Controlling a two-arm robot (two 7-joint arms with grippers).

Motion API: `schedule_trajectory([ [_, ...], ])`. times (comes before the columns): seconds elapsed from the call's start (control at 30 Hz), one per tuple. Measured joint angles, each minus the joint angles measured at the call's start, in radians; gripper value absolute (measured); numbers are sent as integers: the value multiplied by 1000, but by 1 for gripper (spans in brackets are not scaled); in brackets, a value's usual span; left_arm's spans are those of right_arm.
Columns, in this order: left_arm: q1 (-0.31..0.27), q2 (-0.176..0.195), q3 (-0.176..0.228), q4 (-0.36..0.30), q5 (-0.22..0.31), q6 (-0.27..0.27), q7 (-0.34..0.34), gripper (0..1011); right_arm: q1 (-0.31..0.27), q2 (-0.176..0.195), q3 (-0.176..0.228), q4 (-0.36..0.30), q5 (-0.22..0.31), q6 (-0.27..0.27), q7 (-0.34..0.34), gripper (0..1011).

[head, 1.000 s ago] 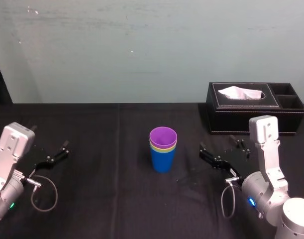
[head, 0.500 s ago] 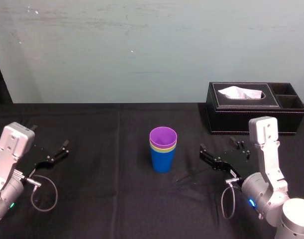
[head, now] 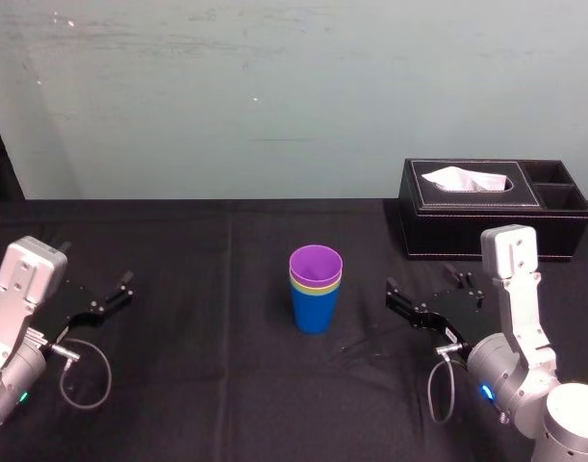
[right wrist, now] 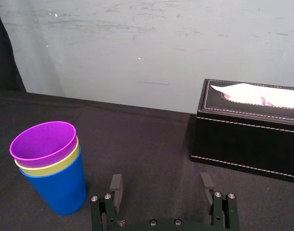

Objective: Stack the three plastic cups sequentially using one hand.

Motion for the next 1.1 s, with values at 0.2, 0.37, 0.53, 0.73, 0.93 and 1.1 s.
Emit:
schedule_trajectory([
  [0.2, 0, 0, 0, 0, 0, 0, 0, 1000, 0, 0, 0, 0, 0, 0, 0, 1003],
  [0.37, 0, 0, 0, 0, 0, 0, 0, 1000, 0, 0, 0, -1, 0, -1, 0, 1003],
  [0.53, 0, 0, 0, 0, 0, 0, 0, 1000, 0, 0, 0, -1, 0, -1, 0, 1003],
  [0.73, 0, 0, 0, 0, 0, 0, 0, 1000, 0, 0, 0, -1, 0, -1, 0, 1003],
  [0.93, 0, 0, 0, 0, 0, 0, 0, 1000, 0, 0, 0, -1, 0, -1, 0, 1003],
  [1.1, 0, 0, 0, 0, 0, 0, 0, 1000, 0, 0, 0, -1, 0, -1, 0, 1003],
])
